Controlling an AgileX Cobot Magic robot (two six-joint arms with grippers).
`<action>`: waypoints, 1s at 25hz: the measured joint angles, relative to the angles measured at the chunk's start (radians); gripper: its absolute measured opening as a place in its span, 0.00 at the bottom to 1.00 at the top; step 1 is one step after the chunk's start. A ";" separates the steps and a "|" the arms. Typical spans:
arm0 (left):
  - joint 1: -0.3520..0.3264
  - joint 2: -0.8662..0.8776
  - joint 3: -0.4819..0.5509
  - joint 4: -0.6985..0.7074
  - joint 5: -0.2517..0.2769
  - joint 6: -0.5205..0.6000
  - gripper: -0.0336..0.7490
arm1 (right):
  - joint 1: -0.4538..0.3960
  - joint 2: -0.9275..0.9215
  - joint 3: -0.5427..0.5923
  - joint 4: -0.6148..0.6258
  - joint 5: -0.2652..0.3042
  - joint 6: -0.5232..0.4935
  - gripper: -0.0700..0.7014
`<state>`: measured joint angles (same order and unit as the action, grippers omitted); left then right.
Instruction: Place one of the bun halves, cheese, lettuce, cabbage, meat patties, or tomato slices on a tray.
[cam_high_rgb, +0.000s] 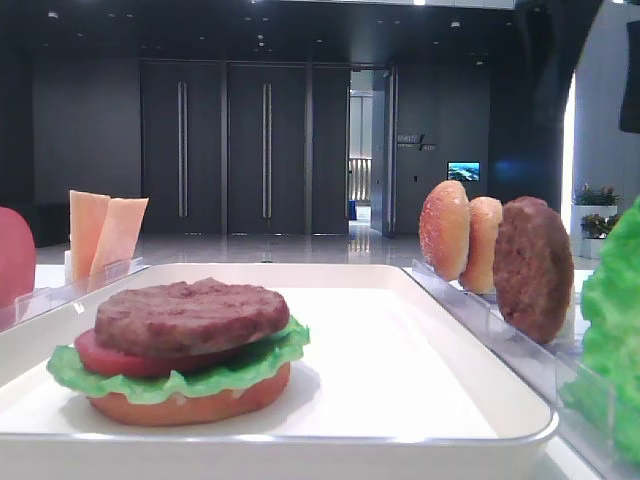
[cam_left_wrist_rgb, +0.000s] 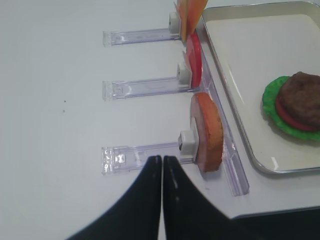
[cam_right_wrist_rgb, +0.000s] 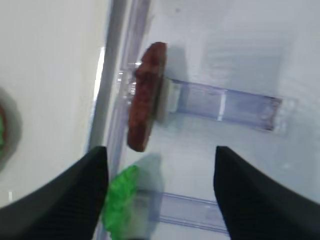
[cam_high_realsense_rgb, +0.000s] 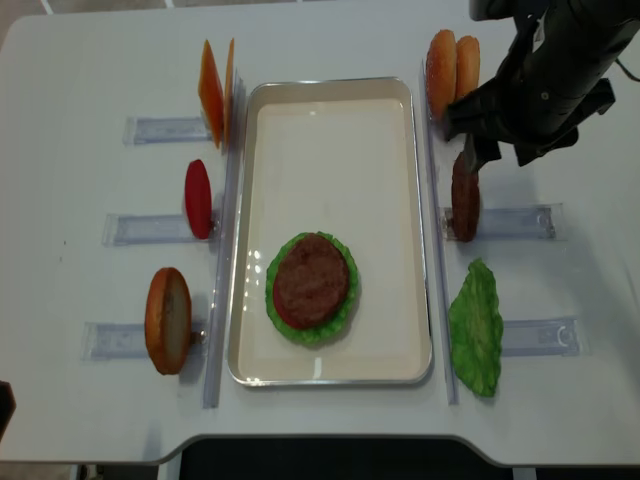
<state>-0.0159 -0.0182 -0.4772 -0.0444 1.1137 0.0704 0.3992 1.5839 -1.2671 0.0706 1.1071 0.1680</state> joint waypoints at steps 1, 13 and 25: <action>0.000 0.000 0.000 0.000 0.000 0.000 0.04 | -0.021 -0.005 0.000 -0.012 0.006 -0.004 0.66; 0.000 0.000 0.000 0.000 0.000 0.000 0.04 | -0.313 -0.059 0.000 0.017 0.075 -0.142 0.66; 0.000 0.000 0.000 0.000 0.000 0.000 0.04 | -0.325 -0.223 0.118 0.030 0.089 -0.168 0.66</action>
<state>-0.0159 -0.0182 -0.4772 -0.0444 1.1137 0.0704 0.0737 1.3612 -1.1493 0.1010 1.1963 0.0000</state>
